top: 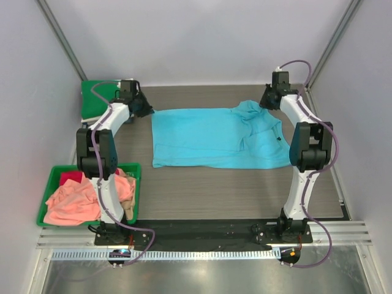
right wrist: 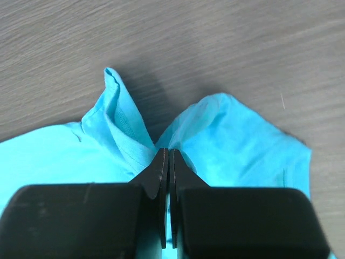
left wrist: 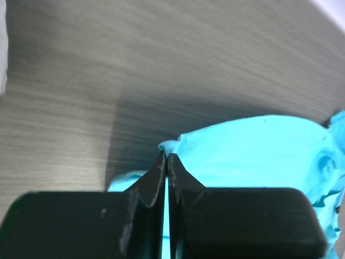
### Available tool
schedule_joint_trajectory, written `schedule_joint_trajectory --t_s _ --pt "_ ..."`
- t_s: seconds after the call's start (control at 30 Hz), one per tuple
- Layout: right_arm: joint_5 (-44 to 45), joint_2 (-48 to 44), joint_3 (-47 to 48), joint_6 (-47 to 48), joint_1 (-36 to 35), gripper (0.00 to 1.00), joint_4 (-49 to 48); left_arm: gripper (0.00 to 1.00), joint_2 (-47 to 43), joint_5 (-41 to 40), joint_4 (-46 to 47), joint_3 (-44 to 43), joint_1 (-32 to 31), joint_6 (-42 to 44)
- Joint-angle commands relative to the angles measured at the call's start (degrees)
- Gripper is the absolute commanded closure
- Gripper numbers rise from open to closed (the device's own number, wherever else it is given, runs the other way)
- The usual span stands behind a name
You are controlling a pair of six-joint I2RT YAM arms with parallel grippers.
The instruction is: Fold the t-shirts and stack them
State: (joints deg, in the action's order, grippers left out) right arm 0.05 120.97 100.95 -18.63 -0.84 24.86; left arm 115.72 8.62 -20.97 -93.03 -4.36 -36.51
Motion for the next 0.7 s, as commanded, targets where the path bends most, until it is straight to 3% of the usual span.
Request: schedule_joint_trajectory --t_s 0.0,0.27,0.67 --pt "2.7 -7.1 -5.3 -1.5 0.1 0.99 -4.1 1.00 -3.7 0.3 2.6 4.0 0.2 1.3" --pt "6.0 -17.2 -19.5 -2.6 2.2 0.99 -8.2 1.00 -10.2 -0.5 5.8 13.1 0.8 0.8" --pt "11.7 -26.0 -31.6 -6.1 2.8 0.99 -10.5 1.00 -16.8 -0.1 7.3 22.5 2.1 0.0"
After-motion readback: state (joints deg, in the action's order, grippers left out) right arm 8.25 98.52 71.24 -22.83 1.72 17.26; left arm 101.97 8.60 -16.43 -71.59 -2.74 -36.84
